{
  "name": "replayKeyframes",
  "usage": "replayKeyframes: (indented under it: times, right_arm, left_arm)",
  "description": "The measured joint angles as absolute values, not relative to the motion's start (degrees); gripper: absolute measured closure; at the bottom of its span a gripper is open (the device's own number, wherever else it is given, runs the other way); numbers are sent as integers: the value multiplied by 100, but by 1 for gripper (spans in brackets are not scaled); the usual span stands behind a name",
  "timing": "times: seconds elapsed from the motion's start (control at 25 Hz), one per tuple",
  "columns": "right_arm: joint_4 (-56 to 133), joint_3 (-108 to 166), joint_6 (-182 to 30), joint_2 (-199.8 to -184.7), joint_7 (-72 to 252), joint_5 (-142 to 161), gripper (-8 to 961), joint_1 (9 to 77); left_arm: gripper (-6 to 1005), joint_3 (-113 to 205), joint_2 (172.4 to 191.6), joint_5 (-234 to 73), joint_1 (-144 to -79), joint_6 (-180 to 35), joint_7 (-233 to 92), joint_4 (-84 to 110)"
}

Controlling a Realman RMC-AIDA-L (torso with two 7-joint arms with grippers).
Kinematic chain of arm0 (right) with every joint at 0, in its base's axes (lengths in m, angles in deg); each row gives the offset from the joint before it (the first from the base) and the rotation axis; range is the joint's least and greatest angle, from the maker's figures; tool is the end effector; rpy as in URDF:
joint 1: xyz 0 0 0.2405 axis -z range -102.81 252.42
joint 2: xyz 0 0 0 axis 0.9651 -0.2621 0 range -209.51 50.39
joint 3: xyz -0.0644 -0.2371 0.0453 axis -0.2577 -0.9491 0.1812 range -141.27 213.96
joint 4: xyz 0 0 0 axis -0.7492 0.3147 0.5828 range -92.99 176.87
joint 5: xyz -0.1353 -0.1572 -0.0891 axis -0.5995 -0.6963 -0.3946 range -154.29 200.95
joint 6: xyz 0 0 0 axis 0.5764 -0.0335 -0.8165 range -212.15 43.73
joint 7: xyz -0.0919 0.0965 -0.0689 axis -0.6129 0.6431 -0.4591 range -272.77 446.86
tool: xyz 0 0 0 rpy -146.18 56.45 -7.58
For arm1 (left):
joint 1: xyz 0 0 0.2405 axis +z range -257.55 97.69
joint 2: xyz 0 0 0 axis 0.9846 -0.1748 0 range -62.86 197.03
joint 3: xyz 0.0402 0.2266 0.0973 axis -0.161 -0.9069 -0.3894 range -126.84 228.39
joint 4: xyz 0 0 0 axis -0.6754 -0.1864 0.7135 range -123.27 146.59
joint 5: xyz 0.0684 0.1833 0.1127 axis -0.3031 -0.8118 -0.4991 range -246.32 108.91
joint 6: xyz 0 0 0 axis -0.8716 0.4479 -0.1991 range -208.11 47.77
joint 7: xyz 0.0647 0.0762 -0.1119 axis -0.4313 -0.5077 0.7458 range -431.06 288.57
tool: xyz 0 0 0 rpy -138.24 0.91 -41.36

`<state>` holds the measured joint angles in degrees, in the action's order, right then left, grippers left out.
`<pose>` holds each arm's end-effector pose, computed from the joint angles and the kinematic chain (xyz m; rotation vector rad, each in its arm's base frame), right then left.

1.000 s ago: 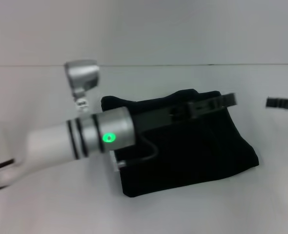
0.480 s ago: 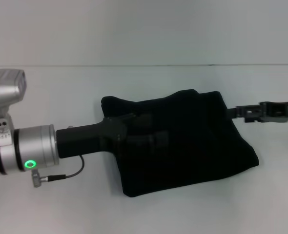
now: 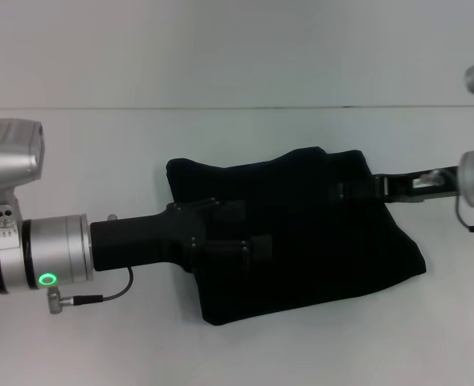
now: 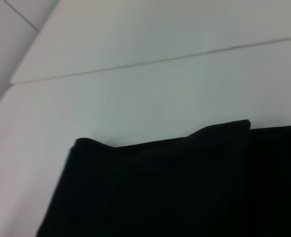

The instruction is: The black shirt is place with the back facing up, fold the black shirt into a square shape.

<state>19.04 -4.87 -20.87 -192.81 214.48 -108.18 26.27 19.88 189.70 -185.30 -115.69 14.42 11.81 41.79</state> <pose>0.2538 0.4333 -0.0169 -2.3131 1.5334 0.3103 -0.2267 0.3360 -0.0341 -2.7600 -0.8106 -1.0093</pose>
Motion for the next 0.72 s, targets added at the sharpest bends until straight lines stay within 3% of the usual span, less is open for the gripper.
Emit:
replayKeyframes:
  times: [0.24, 0.72]
  right_arm:
    - [1910, -721, -2628, -19528, 21410, -10822, 45, 2526]
    - [1832, -659, -2309, -19551, 21403, -10654, 48, 2517]
  left_arm:
    - [51, 1984, 18969, -18535, -11586, 1379, 1183, 4154]
    - [55, 1926, 18960, -18543, -11623, 1223, 1252, 4136]
